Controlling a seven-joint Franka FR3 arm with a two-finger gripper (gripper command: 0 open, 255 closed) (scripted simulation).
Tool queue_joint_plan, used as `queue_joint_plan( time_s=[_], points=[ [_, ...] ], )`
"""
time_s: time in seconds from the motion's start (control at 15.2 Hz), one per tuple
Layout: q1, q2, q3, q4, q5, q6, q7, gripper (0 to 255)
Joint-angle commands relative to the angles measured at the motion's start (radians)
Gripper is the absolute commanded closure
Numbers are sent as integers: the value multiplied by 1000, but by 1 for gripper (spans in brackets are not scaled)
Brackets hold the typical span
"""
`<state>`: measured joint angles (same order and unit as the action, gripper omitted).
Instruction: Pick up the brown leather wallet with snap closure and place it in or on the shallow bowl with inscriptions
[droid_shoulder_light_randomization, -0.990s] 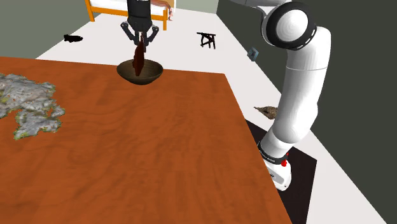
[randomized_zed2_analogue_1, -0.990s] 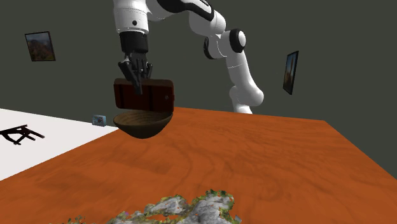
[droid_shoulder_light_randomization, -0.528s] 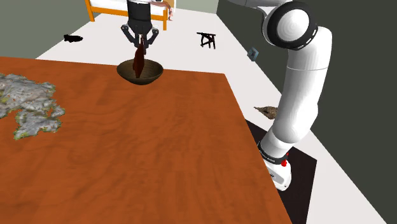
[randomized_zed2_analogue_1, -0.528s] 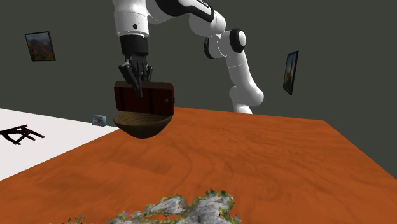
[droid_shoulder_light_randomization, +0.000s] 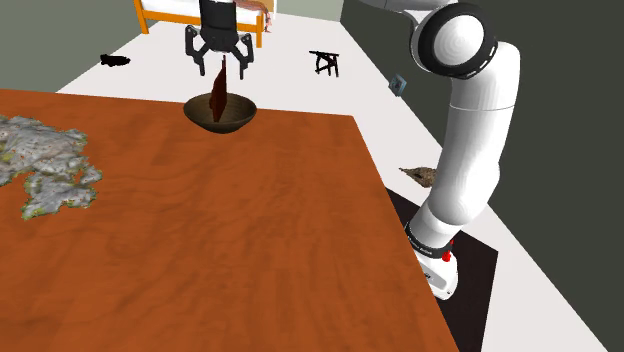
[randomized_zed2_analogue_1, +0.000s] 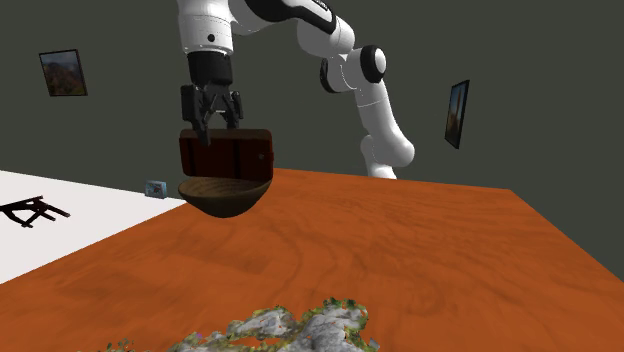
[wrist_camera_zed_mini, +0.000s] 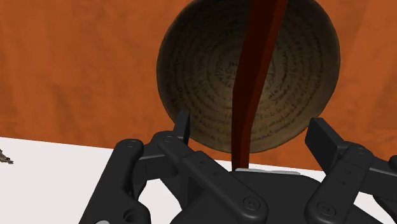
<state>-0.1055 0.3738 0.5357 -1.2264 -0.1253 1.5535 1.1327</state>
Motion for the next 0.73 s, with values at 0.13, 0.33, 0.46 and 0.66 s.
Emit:
queue_joint_plan(
  time_s=[0.13, 0.33, 0.46, 0.66],
  points=[
    [44, 62, -2, 209, -31, -150, 6, 0],
    [44, 62, -3, 209, -31, -150, 6, 0],
    [44, 62, -3, 209, -31, -150, 6, 0],
    [44, 62, -3, 209, -31, -150, 6, 0]
  ],
)
